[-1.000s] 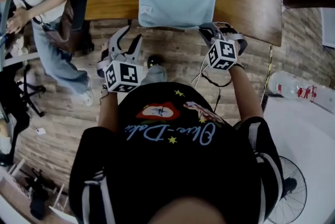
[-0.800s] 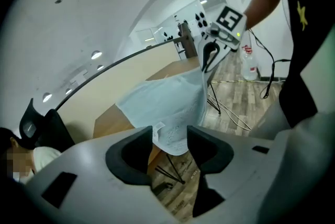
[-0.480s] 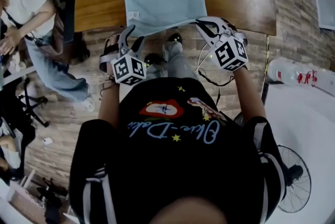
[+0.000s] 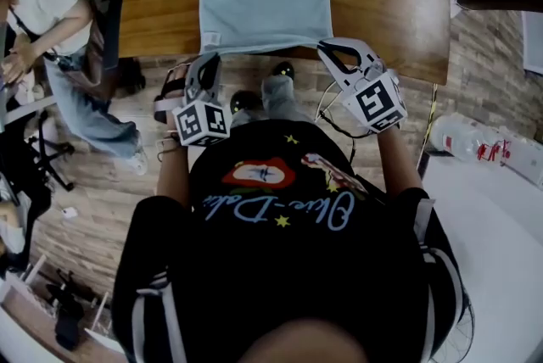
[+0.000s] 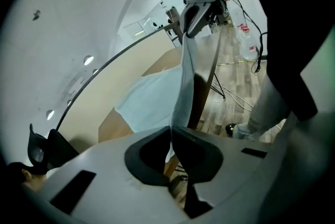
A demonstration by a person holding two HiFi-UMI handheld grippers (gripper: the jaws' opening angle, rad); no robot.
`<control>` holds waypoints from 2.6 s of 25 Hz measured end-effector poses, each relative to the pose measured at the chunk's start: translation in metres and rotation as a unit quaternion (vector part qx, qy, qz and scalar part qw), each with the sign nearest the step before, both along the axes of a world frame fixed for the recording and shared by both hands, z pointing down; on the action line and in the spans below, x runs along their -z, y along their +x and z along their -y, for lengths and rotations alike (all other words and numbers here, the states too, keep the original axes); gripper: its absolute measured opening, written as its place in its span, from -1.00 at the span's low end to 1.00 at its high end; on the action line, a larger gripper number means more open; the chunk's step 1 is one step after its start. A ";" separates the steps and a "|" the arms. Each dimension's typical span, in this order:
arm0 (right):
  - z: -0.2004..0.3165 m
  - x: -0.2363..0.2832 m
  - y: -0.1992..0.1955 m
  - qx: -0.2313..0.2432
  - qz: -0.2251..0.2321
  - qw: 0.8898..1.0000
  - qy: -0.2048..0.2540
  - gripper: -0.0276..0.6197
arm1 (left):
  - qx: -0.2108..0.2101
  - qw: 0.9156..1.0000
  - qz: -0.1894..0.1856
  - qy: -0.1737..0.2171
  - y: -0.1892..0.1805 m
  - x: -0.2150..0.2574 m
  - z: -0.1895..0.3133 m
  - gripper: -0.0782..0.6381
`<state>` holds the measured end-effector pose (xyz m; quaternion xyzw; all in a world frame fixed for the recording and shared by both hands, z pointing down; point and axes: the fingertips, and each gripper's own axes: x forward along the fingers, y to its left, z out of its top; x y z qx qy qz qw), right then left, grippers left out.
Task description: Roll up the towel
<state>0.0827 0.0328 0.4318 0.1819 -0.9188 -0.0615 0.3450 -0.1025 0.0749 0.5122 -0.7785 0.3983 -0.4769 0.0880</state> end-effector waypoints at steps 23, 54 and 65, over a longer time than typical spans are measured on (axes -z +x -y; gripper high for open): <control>0.106 -0.065 0.007 -0.042 -0.001 0.998 -0.054 -0.87 | 0.009 0.992 0.116 -0.049 -0.015 -0.001 0.129 -0.74; 0.032 -0.118 0.015 0.122 -0.186 0.974 -0.044 -0.62 | -0.113 0.979 0.130 -0.104 -0.028 -0.045 0.058 -0.47; 0.026 -0.086 0.018 0.042 -0.044 0.982 -0.179 -0.84 | -0.115 0.976 0.044 -0.181 -0.033 -0.018 0.048 -0.71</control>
